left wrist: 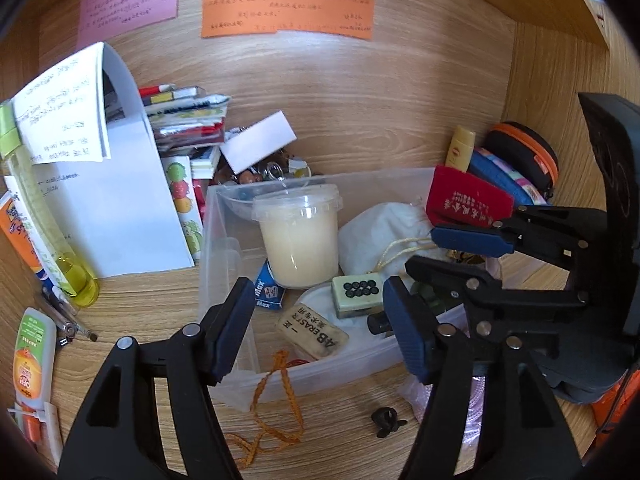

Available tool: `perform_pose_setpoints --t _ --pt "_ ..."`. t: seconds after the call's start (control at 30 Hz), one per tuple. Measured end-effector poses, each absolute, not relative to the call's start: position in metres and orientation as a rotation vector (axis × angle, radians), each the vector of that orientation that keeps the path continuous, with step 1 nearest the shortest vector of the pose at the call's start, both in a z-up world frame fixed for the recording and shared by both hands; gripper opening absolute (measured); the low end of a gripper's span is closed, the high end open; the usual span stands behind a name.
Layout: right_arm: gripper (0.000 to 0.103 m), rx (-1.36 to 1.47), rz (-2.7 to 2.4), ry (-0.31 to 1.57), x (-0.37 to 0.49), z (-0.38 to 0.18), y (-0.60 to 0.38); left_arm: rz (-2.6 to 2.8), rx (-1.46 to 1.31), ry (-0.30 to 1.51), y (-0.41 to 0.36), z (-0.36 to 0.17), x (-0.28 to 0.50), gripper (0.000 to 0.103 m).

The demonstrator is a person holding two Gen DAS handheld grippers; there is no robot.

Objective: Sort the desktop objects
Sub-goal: 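Open the right tool to drop the shell while the left drops the dotted block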

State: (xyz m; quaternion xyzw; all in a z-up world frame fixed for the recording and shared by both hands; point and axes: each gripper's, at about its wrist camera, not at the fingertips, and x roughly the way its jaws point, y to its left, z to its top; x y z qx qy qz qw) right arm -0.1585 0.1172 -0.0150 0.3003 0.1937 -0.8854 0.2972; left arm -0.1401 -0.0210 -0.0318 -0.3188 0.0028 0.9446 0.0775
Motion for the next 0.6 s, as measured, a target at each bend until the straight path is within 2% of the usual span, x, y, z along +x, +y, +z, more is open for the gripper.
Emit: perform_pose_setpoints --t 0.13,0.37,0.6 --pt "0.046 0.765 -2.379 0.475 -0.156 -0.006 0.124 2.853 -0.897 -0.031 -0.026 -0.027 -0.132 0.075" --pt "0.071 0.723 -2.424 0.394 -0.146 0.006 0.143 2.876 -0.881 -0.009 -0.029 -0.027 -0.121 0.076" --pt "0.08 0.727 -2.467 0.306 -0.127 0.006 0.173 2.906 -0.833 -0.03 -0.038 -0.027 -0.091 0.081"
